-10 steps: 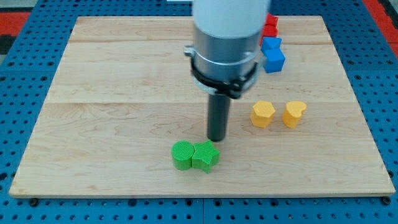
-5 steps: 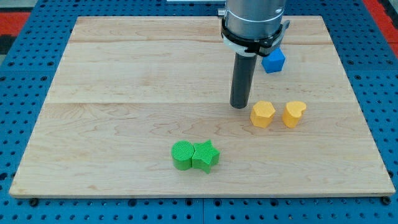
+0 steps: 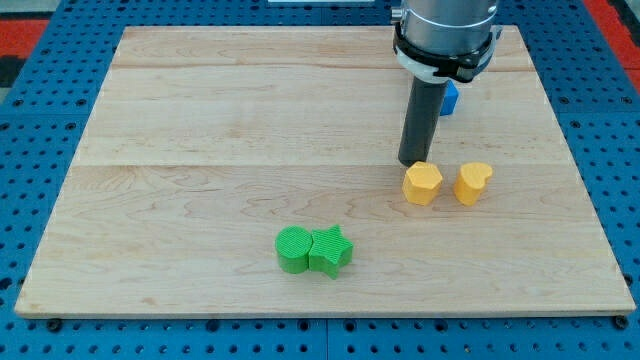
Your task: Push the green star towards the yellow hexagon
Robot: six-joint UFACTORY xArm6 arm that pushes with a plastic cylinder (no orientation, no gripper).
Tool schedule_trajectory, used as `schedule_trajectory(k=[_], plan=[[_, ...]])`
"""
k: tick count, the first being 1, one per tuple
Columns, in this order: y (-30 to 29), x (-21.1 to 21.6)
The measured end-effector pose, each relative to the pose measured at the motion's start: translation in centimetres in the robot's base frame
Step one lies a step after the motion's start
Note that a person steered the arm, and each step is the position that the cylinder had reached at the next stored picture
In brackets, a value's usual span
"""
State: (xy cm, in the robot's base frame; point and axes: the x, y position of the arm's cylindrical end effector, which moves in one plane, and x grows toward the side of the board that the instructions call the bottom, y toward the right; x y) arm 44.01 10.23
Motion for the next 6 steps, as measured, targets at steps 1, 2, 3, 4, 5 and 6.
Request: schedule_trajectory(k=[1,2,3,4,5,6], plan=[[0.0,0.1],[0.0,0.1],[-4.3,0.1],[-9.4,2.7],[-7.9,6.9],[-4.5,10.6]])
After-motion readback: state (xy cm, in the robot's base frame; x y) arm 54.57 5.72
